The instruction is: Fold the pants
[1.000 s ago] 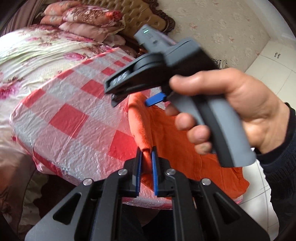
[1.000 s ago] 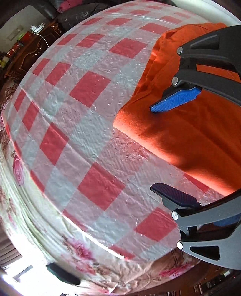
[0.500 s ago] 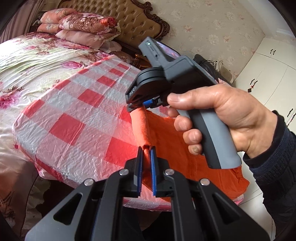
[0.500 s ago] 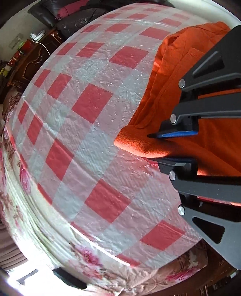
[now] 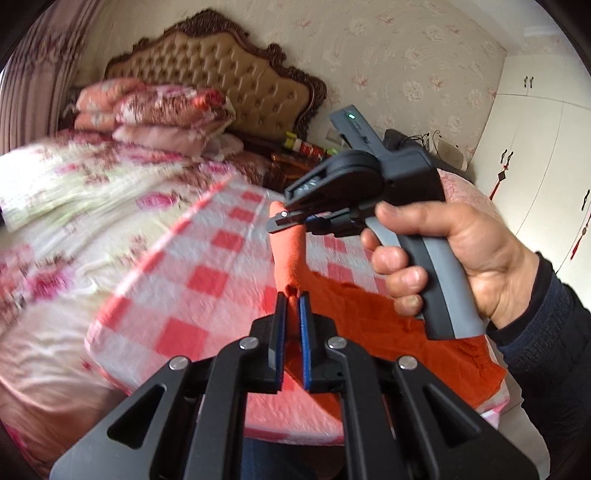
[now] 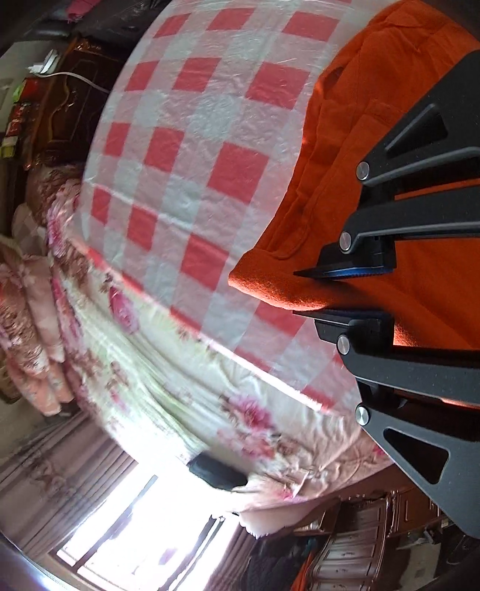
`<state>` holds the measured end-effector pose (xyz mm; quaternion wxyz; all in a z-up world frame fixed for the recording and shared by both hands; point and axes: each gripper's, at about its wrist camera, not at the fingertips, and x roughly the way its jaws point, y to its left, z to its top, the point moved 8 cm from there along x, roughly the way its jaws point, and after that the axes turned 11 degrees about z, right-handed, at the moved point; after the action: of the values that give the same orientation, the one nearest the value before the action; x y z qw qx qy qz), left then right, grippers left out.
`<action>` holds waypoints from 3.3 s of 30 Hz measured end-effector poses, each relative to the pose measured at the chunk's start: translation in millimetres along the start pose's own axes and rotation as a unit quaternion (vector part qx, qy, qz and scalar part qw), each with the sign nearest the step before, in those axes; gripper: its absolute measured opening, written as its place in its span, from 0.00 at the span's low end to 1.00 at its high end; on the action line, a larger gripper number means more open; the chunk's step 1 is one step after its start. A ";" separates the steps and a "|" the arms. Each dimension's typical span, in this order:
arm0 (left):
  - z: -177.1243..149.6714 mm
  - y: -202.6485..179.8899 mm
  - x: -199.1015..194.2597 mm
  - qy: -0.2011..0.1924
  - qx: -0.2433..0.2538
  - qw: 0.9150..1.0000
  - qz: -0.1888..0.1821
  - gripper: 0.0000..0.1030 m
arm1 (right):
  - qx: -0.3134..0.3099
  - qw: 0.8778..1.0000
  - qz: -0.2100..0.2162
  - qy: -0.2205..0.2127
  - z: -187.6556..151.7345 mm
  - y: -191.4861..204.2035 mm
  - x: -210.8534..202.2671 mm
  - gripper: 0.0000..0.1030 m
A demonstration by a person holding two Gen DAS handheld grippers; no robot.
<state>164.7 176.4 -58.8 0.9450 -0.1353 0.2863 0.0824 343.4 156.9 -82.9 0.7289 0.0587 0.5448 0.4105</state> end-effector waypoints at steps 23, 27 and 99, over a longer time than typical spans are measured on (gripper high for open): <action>-172.3 -361.3 -0.9 -0.048 0.418 0.900 -0.108 0.06 | 0.149 0.978 0.010 -0.146 -168.7 -255.9 -243.4 0.09; -223.5 -375.6 26.2 -0.038 0.475 0.874 -0.095 0.06 | 0.177 0.976 -0.018 -0.129 -203.6 -305.5 -220.3 0.09; -68.0 -275.3 151.8 0.126 0.266 0.944 -0.146 0.46 | 0.094 0.904 -0.356 -0.216 -274.0 -228.9 -224.0 0.70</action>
<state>318.5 -93.8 -141.3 0.9044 0.0715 0.3915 -0.1537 219.4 -240.7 -147.2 0.9175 0.0163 0.3945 0.0482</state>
